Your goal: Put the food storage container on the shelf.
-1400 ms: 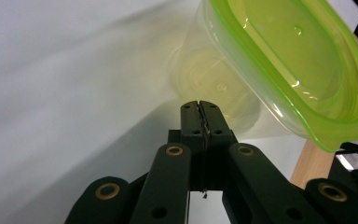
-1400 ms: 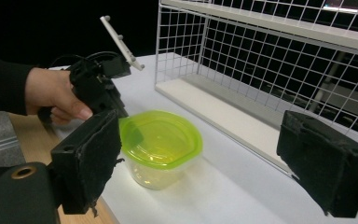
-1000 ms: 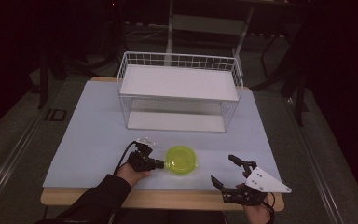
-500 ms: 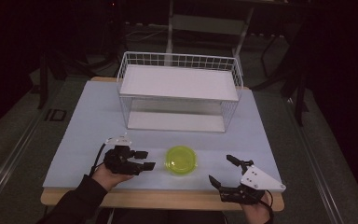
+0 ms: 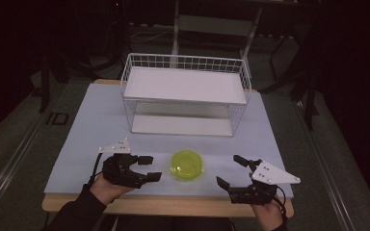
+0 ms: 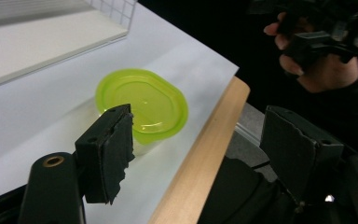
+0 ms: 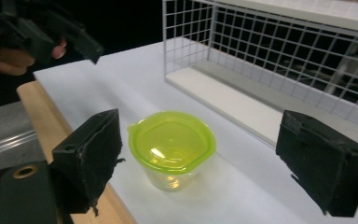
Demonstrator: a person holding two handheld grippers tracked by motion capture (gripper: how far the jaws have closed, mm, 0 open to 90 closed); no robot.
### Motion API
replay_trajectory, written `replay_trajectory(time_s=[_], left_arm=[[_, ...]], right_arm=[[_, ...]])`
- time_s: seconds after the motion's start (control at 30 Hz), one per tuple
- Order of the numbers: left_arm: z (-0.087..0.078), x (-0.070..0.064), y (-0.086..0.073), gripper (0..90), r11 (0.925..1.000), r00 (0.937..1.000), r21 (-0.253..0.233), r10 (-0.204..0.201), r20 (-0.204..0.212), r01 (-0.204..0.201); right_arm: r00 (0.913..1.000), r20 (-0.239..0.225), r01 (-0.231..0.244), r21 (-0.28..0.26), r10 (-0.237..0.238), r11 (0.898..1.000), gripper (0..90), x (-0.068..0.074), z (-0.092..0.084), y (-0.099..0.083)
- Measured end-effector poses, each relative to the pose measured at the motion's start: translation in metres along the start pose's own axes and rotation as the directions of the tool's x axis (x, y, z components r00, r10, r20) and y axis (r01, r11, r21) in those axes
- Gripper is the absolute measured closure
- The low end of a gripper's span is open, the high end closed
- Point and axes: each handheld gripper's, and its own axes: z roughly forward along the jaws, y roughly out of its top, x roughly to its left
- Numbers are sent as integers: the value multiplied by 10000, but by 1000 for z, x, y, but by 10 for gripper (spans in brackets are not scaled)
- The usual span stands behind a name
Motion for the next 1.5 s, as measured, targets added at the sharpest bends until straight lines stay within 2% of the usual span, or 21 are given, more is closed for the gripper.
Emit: replay_trajectory(time_s=[0.13,0.27,0.33,0.47,0.57,0.63,0.73,0.77,0.8,0.9,0.97,1.0,1.1,1.23,1.27,1.3,1.33,1.4,1.43,1.47,1.5], left_arm=[[4,5,5,266,9993,9993,-81,-359,-40,359],[11,7,12,267,9995,9995,-31,-312,-111,311],[14,10,14,267,9993,9992,80,-362,-161,363],[25,16,15,267,9982,9982,200,-556,-204,560],[33,21,15,268,9954,9952,271,-913,-359,923],[38,26,13,310,9889,9874,241,-1447,-636,1465],[44,35,9,361,9782,9759,371,-2005,-858,2042],[47,39,7,361,9715,9697,362,-2306,-807,2341],[49,42,5,361,9650,9639,485,-2532,-831,2576],[58,47,1,361,9496,9498,772,-2955,-1025,3038],[63,49,-2,360,9435,9452,932,-3077,-1088,3179],[64,50,-3,361,9420,9442,966,-3109,-1085,3213],[70,52,-6,369,9315,9355,1047,-3384,-1013,3482],[76,57,-10,426,9125,9193,1220,-3797,-1033,3905],[76,57,-10,457,9125,9193,1220,-3797,-1033,3905],[78,59,-13,457,9040,9121,1245,-4011,-852,4091],[79,60,-14,498,9006,9094,1283,-4073,-840,4152],[81,61,-16,521,8957,9059,1365,-4152,-836,4231],[82,61,-17,554,8916,9027,1420,-4222,-830,4300],[82,61,-17,575,8916,9027,1420,-4222,-830,4300],[82,61,-17,575,8916,9027,1420,-4222,-830,4300]], right_arm=[[9997,6,-225,388,225,9990,134,-6,6,5],[9976,549,-448,486,421,9978,159,-11,11,7],[9977,-22,-674,917,679,9935,147,-15,16,8],[9929,-286,-1116,1146,1156,9871,177,-19,25,3],[9783,-313,-1949,1953,2047,9612,189,-22,34,0],[9668,-257,-2416,2310,2541,9425,193,-25,41,-3],[9600,-153,-2627,2953,2795,9186,195,-28,54,-7],[9515,-269,-2836,3079,3063,9082,193,-30,58,-7],[9439,-344,-3040,2977,3285,9050,180,-33,61,-8],[9457,-435,-2909,3282,3220,8987,161,-36,72,-6],[9393,-318,-3061,3723,3417,8762,161,-38,79,-6],[9286,-96,-3363,4005,3709,8524,162,-39,83,-7],[9099,164,-3834,4148,4145,8252,162,-44,92,-10],[8613,437,-4767,4144,5063,7752,227,-53,101,-15],[8613,437,-4767,4144,5063,7752,227,-53,101,-15],[8427,458,-5042,4169,5365,7563,299,-56,103,-17],[8122,625,-5462,4305,5800,7185,366,-60,106,-21],[7935,697,-5647,4547,6046,6888,436,-61,110,-25],[7756,642,-5798,4660,6280,6684,495,-61,112,-27],[7756,642,-5798,4660,6280,6684,495,-61,112,-27],[7592,621,-5921,4791,6479,6480,495,-60,114,-29]])
